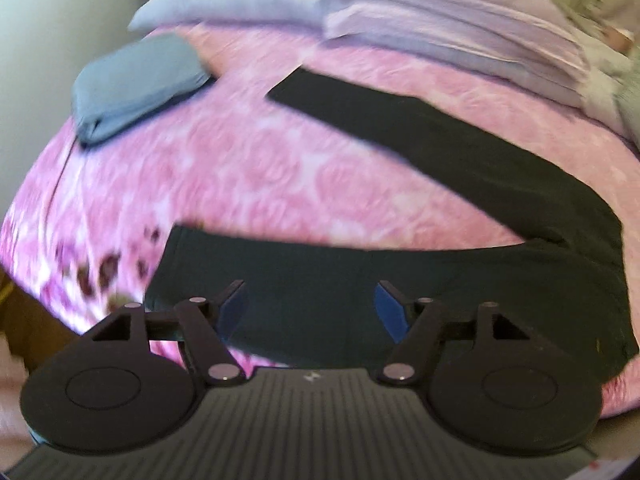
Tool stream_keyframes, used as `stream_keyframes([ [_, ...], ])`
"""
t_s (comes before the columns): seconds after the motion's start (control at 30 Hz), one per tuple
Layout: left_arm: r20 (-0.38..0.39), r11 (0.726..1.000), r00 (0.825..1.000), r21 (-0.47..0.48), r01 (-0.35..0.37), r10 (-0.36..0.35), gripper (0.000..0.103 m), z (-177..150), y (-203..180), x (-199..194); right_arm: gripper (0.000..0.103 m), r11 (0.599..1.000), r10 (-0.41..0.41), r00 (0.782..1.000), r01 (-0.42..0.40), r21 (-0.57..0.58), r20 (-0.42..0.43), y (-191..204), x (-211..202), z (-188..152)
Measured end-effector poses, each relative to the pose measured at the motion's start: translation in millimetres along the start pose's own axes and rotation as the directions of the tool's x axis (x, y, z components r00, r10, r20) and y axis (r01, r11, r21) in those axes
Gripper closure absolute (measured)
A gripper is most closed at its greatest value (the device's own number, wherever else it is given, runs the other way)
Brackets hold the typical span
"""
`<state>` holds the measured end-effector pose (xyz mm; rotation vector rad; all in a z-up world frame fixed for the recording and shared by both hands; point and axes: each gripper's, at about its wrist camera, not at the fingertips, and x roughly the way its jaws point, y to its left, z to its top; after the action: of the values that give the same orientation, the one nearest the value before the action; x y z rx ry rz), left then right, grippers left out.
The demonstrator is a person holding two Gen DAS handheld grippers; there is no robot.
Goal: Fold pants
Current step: 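Release the trousers and raise both grippers away from the bed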
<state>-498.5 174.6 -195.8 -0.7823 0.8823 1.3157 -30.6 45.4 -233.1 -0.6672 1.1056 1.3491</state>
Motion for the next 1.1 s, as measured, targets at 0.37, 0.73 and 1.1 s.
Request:
stream_keyframes([
  [0.37, 0.026, 0.967, 0.989, 0.217, 0.134, -0.143, 0.034, 48, 12, -37, 0.044, 0.996, 0.009, 0.984, -0.025, 0.088, 0.179, 103, -97, -25],
  [0.73, 0.048, 0.972, 0.988, 0.194, 0.133, -0.145, 0.029, 33, 49, -74, 0.035, 1.000, -0.015, 0.989, 0.017, -0.014, 0.147, 146, -101, -40],
  [1.1, 0.038, 0.982, 0.993, 0.159, 0.102, -0.110, 0.029, -12, 24, -107, 0.032, 0.990, -0.005, 0.996, 0.017, -0.140, 0.086, 139, -105, -57],
])
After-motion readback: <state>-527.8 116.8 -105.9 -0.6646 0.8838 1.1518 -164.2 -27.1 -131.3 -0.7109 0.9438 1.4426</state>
